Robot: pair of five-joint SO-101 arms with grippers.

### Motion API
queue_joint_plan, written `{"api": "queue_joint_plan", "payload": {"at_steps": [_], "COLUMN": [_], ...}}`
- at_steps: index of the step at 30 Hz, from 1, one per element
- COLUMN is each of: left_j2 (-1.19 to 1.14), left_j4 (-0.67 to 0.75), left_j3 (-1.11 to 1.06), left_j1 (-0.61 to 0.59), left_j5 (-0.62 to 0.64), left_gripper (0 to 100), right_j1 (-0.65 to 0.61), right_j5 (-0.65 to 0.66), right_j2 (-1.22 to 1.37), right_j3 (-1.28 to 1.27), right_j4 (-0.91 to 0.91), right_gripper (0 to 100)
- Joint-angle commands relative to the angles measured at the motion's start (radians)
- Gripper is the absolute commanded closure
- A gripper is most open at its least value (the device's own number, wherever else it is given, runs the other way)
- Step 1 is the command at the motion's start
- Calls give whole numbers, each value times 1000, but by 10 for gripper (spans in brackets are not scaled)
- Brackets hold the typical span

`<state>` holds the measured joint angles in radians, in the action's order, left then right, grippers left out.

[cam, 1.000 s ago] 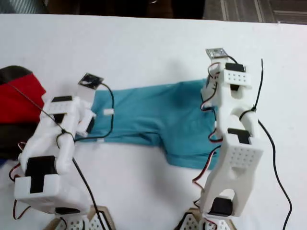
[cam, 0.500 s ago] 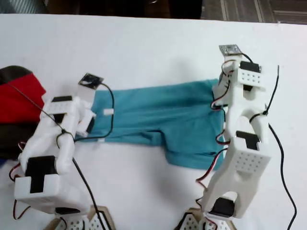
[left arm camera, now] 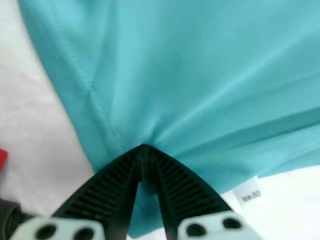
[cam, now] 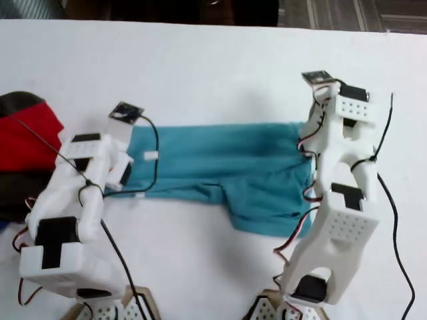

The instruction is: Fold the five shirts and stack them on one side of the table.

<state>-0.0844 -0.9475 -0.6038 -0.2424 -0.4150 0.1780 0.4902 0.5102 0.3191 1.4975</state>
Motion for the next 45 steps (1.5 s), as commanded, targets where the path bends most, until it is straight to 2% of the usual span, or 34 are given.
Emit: {"api": "queue_joint_plan", "payload": {"at_steps": [1, 4, 7, 10, 14, 21, 25, 32, 34, 38, 40, 45], "left_j2": [-3, -3, -3, -3, -3, -3, -3, -3, -3, -3, -3, -3], "left_j4": [20, 20, 20, 20, 20, 20, 20, 20, 20, 20, 20, 20], "left_j3": [1, 1, 2, 2, 2, 2, 2, 2, 2, 2, 2, 2], "left_j1": [-17, -17, -17, -17, -17, -17, -17, -17, -17, -17, -17, -17], "left_j5": [9, 9, 9, 9, 9, 9, 9, 9, 9, 9, 9, 9], "left_gripper": [974, 974, 974, 974, 974, 974, 974, 974, 974, 974, 974, 974], "right_j1": [10, -24, -114, -242, -363, -509, -516, -515, -515, -515, -515, -515], "right_j5": [14, 14, 31, 158, 285, 299, 298, 301, 301, 298, 293, 293], "right_j2": [-150, -255, -369, -486, -633, -708, -707, -705, -705, -707, -717, -762], "right_j3": [52, 26, -77, -302, -638, -996, -1057, -1102, -1102, -1099, -1097, -1079], "right_j4": [18, 73, 160, 166, -5, -220, -323, -394, -406, -426, -417, -357], "right_gripper": [752, 776, 779, 767, 767, 768, 768, 769, 803, 989, 961, 979]}}
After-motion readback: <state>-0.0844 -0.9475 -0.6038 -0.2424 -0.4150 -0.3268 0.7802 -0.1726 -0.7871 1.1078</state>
